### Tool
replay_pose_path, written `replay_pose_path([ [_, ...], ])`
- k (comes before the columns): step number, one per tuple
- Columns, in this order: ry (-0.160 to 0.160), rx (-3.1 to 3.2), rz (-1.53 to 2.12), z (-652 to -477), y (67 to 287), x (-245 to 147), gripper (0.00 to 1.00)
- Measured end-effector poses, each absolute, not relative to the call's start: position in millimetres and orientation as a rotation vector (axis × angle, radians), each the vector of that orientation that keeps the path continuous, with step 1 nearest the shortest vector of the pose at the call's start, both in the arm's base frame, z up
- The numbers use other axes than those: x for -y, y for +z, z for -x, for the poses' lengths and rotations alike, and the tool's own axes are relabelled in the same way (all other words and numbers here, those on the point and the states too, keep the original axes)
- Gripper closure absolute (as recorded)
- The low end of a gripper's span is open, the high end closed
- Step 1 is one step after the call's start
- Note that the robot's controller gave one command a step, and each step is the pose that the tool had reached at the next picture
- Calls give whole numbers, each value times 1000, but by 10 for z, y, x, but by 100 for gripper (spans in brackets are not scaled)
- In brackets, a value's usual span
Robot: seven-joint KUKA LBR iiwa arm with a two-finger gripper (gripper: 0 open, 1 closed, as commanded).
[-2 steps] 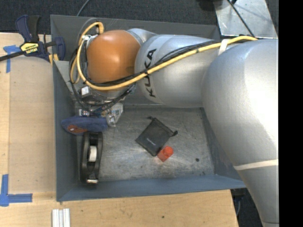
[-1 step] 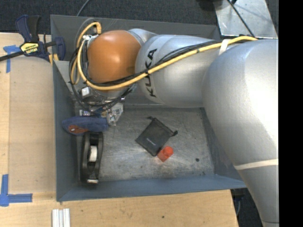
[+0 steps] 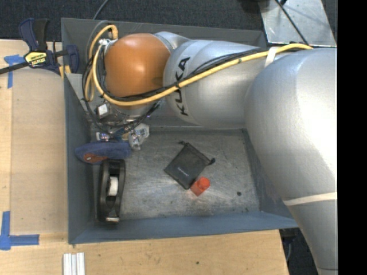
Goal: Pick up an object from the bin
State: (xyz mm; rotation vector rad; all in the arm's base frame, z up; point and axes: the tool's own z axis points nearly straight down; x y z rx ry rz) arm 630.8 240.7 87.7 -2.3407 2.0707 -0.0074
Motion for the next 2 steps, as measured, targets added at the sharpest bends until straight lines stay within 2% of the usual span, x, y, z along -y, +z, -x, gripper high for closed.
replay_pose_path([
  [1,-16,-1888,2479,-6242,888,-2454,0],
  [2,-8,-1893,2486,-6218,860,-2444,100],
])
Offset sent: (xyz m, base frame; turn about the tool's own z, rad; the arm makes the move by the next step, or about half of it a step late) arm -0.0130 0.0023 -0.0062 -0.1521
